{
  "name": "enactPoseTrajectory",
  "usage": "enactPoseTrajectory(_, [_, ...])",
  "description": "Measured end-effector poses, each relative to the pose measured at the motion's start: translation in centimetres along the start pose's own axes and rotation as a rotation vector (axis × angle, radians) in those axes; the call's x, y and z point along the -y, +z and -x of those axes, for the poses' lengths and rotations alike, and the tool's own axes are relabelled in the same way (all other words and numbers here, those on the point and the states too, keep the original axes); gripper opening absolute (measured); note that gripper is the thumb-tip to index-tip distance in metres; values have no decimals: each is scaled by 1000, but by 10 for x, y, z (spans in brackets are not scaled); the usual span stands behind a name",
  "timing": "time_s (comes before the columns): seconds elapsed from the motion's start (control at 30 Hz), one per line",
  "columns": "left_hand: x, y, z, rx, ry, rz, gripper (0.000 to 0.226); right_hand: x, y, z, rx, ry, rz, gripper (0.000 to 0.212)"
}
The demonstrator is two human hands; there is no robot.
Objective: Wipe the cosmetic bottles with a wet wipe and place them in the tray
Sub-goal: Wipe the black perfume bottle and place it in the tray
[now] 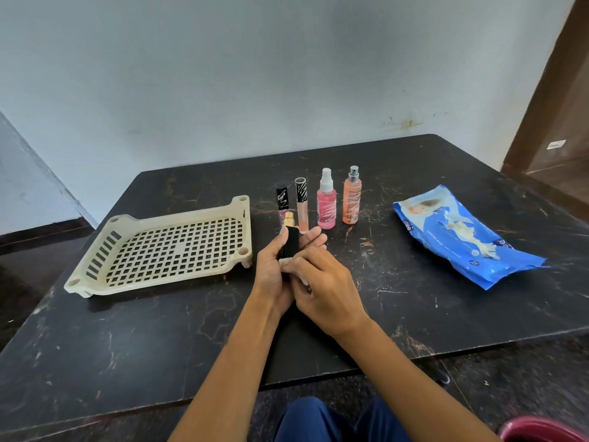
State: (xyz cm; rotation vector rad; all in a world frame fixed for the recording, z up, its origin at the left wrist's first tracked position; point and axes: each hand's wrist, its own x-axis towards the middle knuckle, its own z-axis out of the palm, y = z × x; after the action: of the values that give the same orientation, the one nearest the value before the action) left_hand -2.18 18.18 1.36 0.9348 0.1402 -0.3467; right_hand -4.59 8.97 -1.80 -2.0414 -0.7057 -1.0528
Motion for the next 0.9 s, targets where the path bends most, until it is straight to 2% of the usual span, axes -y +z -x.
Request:
enactPoseTrajectory(0.33, [2,-4,-5,10,19,39,63,-2,-3,-1,-26,14,-121,12])
enactPoseTrajectory(0.5, [3,-2,-4,-42,7,55,49,-3,1,-3,-109,104,-111,19])
enactPoseTrajectory(0.67, [4,-1,-5,-79,92,3,28,-9,-7,-11,-232,246,-36,20])
enactPoseTrajectory(0.83, [3,-2,-4,-30,-3,29,65,-2,-5,-6,-167,192,-147,18])
enactPoseTrajectory(0.9, [4,-4,-7,-21,-31,27,73,-1,-5,-3,-129,184,-157,17])
